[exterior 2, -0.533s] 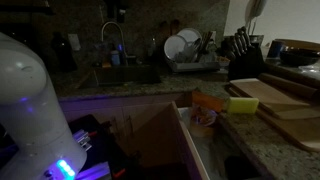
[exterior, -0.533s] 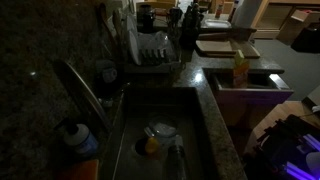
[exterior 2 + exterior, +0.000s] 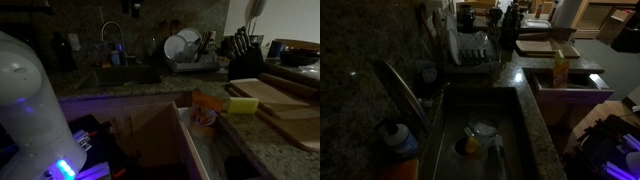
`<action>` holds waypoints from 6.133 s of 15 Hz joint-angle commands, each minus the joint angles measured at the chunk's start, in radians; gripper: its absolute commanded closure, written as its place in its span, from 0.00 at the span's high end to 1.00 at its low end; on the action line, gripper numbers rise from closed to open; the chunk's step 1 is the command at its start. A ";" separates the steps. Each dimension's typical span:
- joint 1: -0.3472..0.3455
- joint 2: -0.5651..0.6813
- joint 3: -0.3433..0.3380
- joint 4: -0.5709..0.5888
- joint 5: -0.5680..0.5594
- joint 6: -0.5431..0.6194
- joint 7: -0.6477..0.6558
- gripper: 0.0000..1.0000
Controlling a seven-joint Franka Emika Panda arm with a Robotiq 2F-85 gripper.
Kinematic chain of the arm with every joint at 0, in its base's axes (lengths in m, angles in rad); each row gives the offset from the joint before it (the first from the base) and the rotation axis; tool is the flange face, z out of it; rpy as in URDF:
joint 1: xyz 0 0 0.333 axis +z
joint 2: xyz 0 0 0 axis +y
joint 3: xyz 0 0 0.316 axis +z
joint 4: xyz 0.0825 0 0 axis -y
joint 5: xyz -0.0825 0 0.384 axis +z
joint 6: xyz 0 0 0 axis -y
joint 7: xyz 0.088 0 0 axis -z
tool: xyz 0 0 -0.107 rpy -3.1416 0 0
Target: Take the orange object from the drawer and place it on the countertop
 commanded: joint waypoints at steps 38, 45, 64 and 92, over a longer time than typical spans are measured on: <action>-0.305 0.692 -0.081 -0.079 -0.178 1.071 0.685 1.00; -0.237 0.974 -0.131 0.170 -0.127 0.750 0.869 1.00; -0.216 1.000 -0.197 0.153 0.028 0.820 0.742 0.10; -0.384 0.898 -0.386 0.520 0.480 0.829 0.779 0.01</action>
